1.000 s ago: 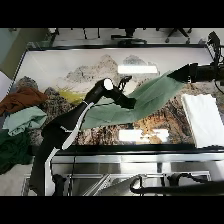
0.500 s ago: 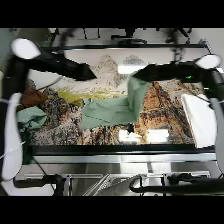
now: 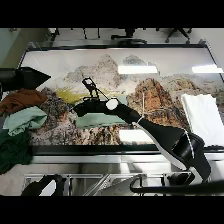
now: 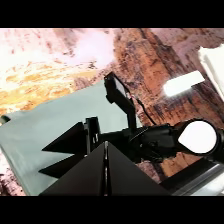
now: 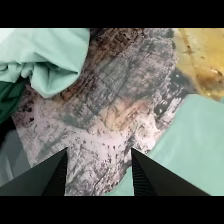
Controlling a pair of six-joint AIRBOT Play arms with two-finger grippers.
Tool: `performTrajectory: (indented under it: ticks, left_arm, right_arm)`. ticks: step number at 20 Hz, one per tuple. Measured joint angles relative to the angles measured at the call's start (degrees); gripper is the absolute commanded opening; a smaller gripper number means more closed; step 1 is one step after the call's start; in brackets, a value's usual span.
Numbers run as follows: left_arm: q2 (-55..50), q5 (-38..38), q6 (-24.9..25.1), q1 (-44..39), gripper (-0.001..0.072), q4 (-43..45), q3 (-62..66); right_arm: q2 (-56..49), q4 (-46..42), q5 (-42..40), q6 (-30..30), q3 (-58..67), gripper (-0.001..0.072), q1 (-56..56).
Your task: Fold the shirts.
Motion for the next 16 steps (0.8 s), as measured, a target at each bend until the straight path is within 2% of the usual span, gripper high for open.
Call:
performTrajectory:
  ticks: [3,5,6,7,8,12,16]
  left_arm:
    - [2.54,1.2,1.2,2.01,0.0015,0.0,-4.2]
    - [3.23,1.44,1.66,2.86,0.0015,0.0,-5.35]
    - [3.43,1.46,1.81,3.1,0.0015,-0.02,-5.7]
    - [3.54,1.51,1.97,3.3,0.0015,0.0,-6.01]
    - [3.65,1.6,1.99,3.43,0.0015,0.0,-6.19]
    - [3.85,1.4,2.23,3.67,0.0015,-0.02,-6.54]
    - [3.85,1.14,2.38,3.69,0.0015,0.0,-6.6]
  right_arm:
    - [1.51,0.39,4.57,-1.33,0.28,0.0432,-4.46]
    - [3.5,-0.96,9.73,1.09,0.35,0.0436,-9.86]
    - [4.44,-2.84,12.28,3.43,0.37,0.0477,-12.94]
    - [5.27,-5.51,15.06,6.38,0.39,0.0582,-16.31]
    - [5.97,-8.94,18.1,10.01,0.39,0.0616,-20.02]
    - [5.7,-21.92,31.04,23.34,0.15,0.0616,-31.71]
    - [1.18,-26.58,37.97,29.27,0.0,0.0616,-35.71]
